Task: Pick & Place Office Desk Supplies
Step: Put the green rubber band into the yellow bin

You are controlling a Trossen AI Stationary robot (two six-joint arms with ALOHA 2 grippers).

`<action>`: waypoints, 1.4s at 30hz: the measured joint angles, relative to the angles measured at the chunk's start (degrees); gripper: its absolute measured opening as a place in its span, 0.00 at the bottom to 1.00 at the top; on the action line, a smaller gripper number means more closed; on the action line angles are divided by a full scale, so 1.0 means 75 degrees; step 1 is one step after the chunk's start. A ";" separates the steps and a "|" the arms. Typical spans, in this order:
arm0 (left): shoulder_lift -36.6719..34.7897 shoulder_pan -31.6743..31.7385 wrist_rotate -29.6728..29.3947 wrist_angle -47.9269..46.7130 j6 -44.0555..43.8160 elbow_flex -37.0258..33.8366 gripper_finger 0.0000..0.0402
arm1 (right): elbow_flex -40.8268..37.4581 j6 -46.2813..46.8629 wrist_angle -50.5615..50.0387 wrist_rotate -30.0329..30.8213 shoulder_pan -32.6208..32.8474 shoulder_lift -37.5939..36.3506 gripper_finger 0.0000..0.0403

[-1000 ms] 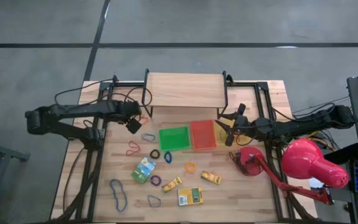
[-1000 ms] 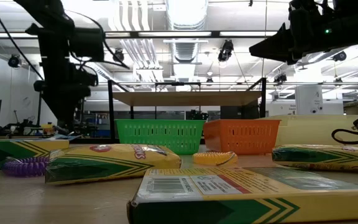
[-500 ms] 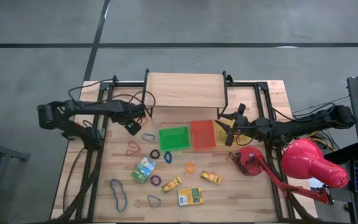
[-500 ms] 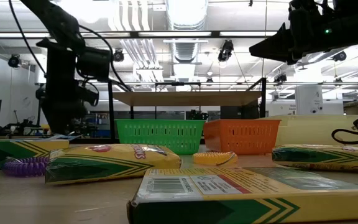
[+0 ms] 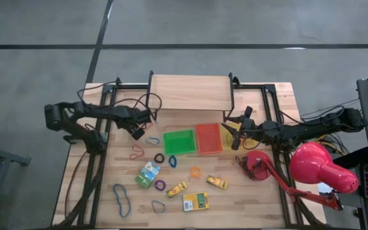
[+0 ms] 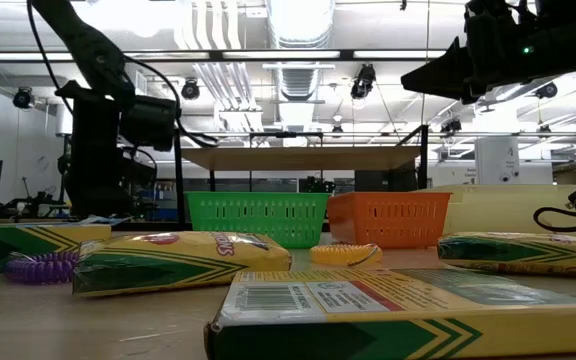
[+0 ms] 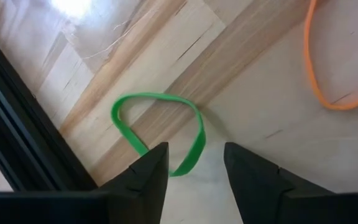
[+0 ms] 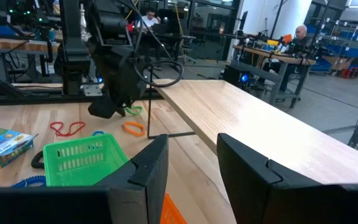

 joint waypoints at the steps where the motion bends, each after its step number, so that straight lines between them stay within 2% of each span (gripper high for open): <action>1: -0.0004 0.0000 -0.0004 0.0041 0.0019 -0.0036 0.41 | 0.0000 0.0000 0.0000 0.0000 -0.0002 0.0000 0.33; 6: 0.0003 0.0003 -0.0005 0.0095 0.0019 -0.0068 0.37 | 0.0000 0.0000 -0.0007 0.0000 -0.0001 0.0000 0.34; 15: 0.0027 0.0038 -0.0016 0.0139 0.0013 -0.0083 0.23 | 0.0000 0.0000 -0.0013 0.0000 0.0000 0.0000 0.36; 25: 0.0042 0.0047 -0.0052 0.0135 0.0016 -0.0103 0.02 | 0.0000 0.0000 -0.0017 0.0000 -0.0001 0.0000 0.32; 34: 0.0037 0.0047 0.0062 0.0041 0.0019 -0.0088 0.01 | 0.0000 0.0000 -0.0020 0.0000 0.0000 0.0000 0.34; 42: -0.0468 0.0050 0.0440 -0.1069 -0.0647 0.0288 0.01 | 0.0000 0.0000 -0.0020 0.0000 -0.0003 0.0000 0.35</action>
